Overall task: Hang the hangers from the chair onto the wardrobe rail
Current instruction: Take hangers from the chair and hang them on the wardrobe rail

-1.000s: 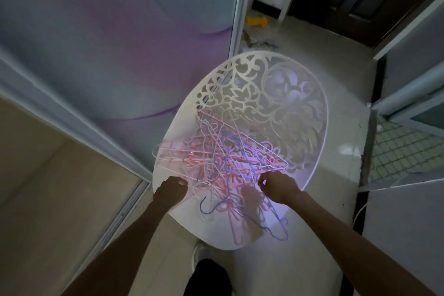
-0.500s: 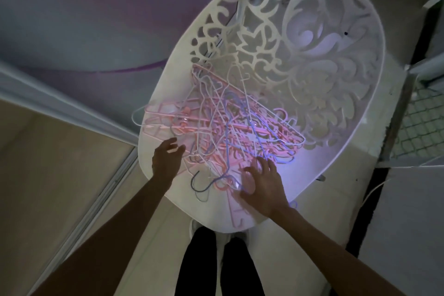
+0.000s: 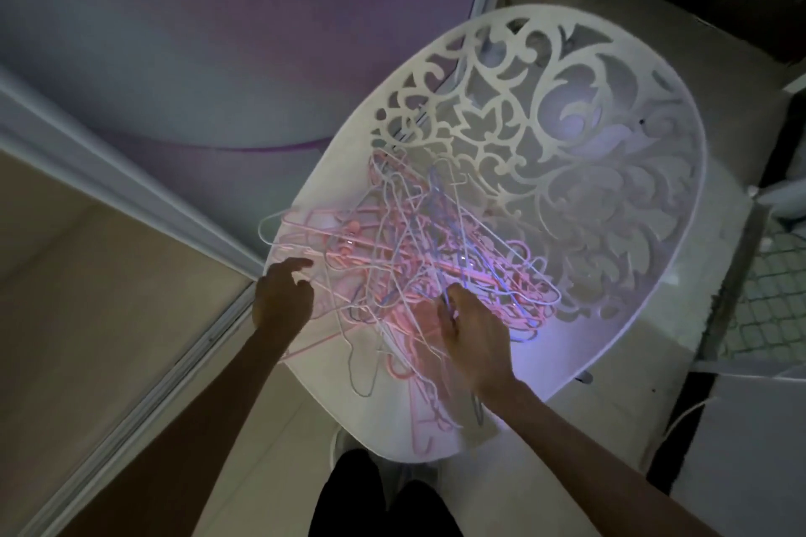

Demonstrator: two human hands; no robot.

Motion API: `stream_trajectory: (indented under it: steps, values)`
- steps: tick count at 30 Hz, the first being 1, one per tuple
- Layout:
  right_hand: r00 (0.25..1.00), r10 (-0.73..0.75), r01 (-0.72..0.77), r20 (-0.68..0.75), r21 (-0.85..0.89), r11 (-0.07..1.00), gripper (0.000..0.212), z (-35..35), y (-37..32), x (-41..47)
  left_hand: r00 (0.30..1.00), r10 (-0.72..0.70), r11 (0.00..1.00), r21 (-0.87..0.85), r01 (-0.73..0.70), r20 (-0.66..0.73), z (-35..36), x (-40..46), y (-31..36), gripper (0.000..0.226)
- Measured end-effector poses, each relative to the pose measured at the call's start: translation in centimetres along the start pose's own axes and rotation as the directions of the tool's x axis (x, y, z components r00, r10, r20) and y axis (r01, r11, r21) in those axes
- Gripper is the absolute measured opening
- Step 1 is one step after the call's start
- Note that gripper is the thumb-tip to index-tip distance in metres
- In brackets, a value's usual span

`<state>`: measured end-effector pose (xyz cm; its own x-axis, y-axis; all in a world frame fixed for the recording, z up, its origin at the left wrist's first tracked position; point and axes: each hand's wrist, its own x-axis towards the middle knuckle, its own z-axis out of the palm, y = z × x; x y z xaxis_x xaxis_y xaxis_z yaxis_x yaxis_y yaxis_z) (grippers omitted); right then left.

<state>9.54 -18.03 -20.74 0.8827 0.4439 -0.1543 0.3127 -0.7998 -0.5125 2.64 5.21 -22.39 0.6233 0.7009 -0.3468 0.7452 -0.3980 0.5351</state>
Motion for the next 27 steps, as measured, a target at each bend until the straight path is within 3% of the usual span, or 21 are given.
stream_trajectory:
  steps: [3, 5, 7, 10, 12, 14, 16, 17, 19, 21, 23, 25, 27]
  values:
    - [0.98, 0.084, -0.063, 0.18, -0.118, 0.991, 0.042, 3.5, -1.3, 1.6, 0.962, -0.251, 0.962, 0.134, 0.237, 0.109, -0.9, 0.0, -1.7, 0.059]
    - [0.941, 0.171, -0.118, 0.293, -0.19, 0.975, 0.05, 5.8, -1.4, 2.0, 0.892, -0.352, 0.929, -0.009, 0.369, 0.282, -1.0, -0.1, -2.8, 0.064]
    - [0.936, 0.184, -0.094, 0.299, -0.293, 0.952, 0.05, 6.7, -1.2, 2.0, 0.863, -0.327, 0.879, -0.211, 0.427, 0.385, -0.2, -0.7, -3.5, 0.047]
    - [0.965, 0.103, -0.033, 0.24, -0.28, 0.96, 0.033, 5.6, -1.1, 1.9, 0.886, -0.321, 0.837, -0.338, 0.43, 0.334, 0.8, -1.0, -4.6, 0.036]
    - [0.977, 0.027, 0.019, 0.21, -0.214, 0.977, 0.037, 3.7, -1.1, 1.5, 0.898, -0.307, 0.824, -0.384, 0.416, 0.314, 0.5, -1.5, -3.9, 0.041]
    - [0.993, -0.096, 0.106, 0.071, -0.144, 0.984, 0.045, 1.5, -0.7, 1.0, 0.969, -0.242, 0.938, -0.241, 0.249, 0.059, 0.0, -2.3, -2.7, 0.047]
    - [0.997, -0.079, 0.079, 0.011, -0.15, 0.986, 0.049, -1.4, 0.1, 0.8, 0.982, -0.111, 0.981, -0.175, 0.083, -0.153, -0.3, -2.7, -0.8, 0.038]
    - [0.999, -0.032, 0.032, -0.002, -0.132, 0.991, 0.053, -2.8, 0.8, 0.9, 0.987, -0.074, 0.978, -0.203, 0.044, -0.143, -0.3, -2.6, 0.2, 0.031]
    - [0.999, 0.042, -0.042, -0.007, -0.014, 0.999, 0.054, -5.4, 2.1, 1.3, 0.996, -0.074, 0.976, -0.2, 0.082, 0.044, 0.5, -1.7, 2.0, 0.027]
    - [0.993, 0.116, -0.117, 0.022, 0.303, 0.946, 0.027, -7.2, 2.7, 2.0, 0.965, -0.11, 0.983, -0.119, 0.141, 0.238, 1.5, -0.4, 3.5, 0.031]
    - [0.982, 0.157, -0.191, 0.109, 0.528, 0.827, 0.022, -8.1, 3.1, 2.6, 0.906, -0.186, 0.965, -0.101, 0.24, 0.38, 2.5, 0.6, 4.6, 0.036]
    - [0.976, 0.129, -0.202, 0.175, 0.516, 0.833, 0.026, -8.4, 3.6, 2.9, 0.881, -0.161, 0.971, -0.09, 0.223, 0.444, 3.3, 1.1, 5.1, 0.036]
    - [0.979, 0.083, -0.163, 0.187, 0.466, 0.869, 0.025, -8.3, 3.4, 3.0, 0.938, -0.071, 0.996, -0.02, 0.083, 0.34, 3.2, 0.9, 4.9, 0.032]
